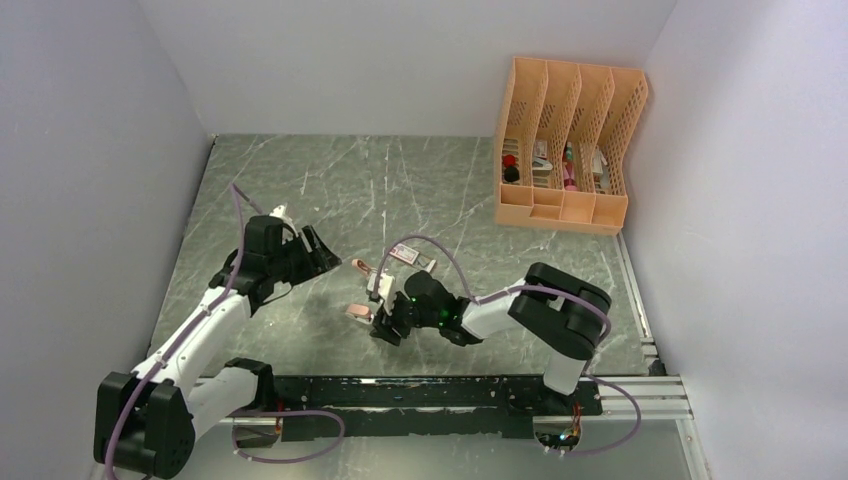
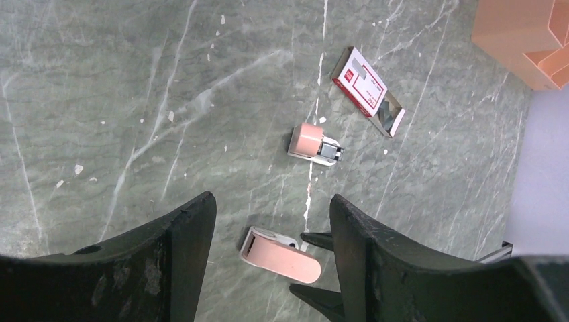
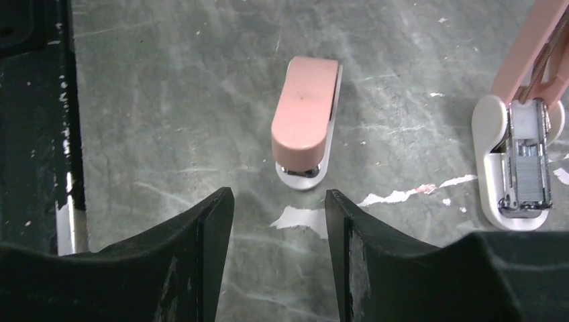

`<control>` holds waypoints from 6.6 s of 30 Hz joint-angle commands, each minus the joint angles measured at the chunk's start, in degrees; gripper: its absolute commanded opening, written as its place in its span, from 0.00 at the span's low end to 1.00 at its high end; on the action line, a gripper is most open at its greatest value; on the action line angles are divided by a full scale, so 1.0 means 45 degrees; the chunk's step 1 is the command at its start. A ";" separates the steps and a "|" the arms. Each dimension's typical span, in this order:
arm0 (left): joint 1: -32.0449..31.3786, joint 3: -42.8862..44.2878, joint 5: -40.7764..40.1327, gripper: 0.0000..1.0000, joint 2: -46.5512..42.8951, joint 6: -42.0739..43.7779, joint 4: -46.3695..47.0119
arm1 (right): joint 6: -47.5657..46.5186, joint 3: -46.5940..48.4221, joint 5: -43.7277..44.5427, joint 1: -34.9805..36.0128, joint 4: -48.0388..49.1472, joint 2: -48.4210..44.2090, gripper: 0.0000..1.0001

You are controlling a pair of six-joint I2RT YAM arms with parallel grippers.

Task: Load the staples into the stapler

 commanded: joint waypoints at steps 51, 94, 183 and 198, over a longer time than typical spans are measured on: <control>0.0272 -0.0990 0.9508 0.89 -0.6555 0.7676 0.7180 | -0.2042 0.5043 -0.2633 -0.2049 -1.1192 -0.8057 0.00; -0.2598 0.1003 1.2125 0.42 -0.1874 1.0634 0.7271 | -0.3311 0.7038 -0.3632 -0.2112 -1.2371 -0.7240 0.00; -0.2592 -0.0677 1.0051 0.07 -0.2402 0.8635 1.3300 | 1.2551 0.2825 0.1004 -0.2603 -0.5204 -0.9236 0.86; -0.2599 -0.0754 1.0121 0.07 -0.2355 0.8555 1.3516 | 1.3673 0.2456 -0.0577 -0.3141 -0.3696 -0.8701 0.44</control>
